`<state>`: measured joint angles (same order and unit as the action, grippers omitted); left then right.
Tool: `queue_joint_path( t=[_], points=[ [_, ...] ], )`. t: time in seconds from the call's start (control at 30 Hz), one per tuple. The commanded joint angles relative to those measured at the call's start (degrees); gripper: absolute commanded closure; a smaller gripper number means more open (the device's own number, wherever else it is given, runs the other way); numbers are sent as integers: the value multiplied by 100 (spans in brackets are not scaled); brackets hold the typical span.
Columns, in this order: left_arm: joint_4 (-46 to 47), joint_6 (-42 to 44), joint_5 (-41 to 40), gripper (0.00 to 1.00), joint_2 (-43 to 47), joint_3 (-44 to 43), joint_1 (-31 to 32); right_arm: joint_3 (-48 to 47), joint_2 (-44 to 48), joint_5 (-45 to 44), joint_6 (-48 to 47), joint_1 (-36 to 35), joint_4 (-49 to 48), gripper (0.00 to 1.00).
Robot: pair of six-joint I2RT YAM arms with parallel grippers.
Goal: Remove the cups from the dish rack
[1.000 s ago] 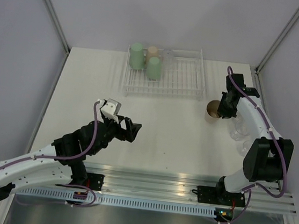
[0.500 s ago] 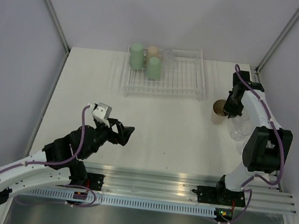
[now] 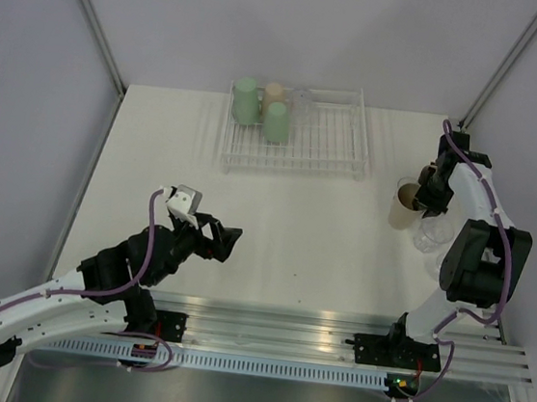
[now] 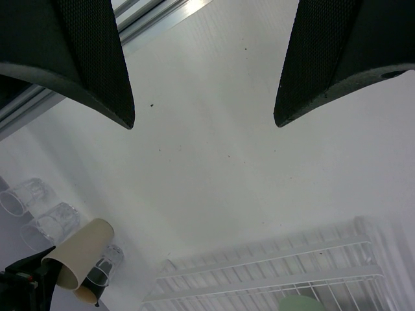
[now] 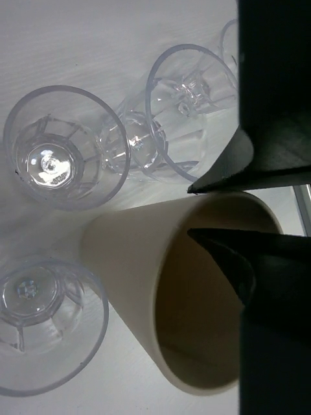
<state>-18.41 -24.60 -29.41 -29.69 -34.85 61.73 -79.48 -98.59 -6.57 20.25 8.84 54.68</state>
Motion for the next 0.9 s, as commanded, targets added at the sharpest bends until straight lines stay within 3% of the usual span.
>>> queue_joint_path(
  t=[0.0, 0.17, 0.33, 0.53, 0.63, 0.73, 0.77, 0.87],
  points=[
    [-31, -124, 23, 9, -89, -39, -12, -67, 129, 147, -13, 12, -71, 60],
    [-31, -142, 23, 9, -133, -39, -12, -146, 550, 444, 40, 12, -54, 48],
    [-31, -133, -30, 6, -168, -66, -12, -480, 1418, 796, 215, 12, -10, 30],
    [162, -116, -302, 0, -466, -294, -12, -534, 2527, 1974, 313, -49, -254, 27],
    [757, 235, -530, 0, -1124, -557, -39, 45, 3125, 2073, 331, -522, -992, 27],
    [1085, 447, -470, 0, -2292, -1224, -363, 538, 3398, 1572, 260, -1760, -1389, 24],
    [1286, 465, -200, 0, -2582, -1409, -529, 783, 3442, 1501, 260, -2294, -1511, 23],
    [1480, 360, 302, 0, -3717, -2173, -1467, 1327, 3802, 1351, 137, -2755, -1591, 22]
  ],
)
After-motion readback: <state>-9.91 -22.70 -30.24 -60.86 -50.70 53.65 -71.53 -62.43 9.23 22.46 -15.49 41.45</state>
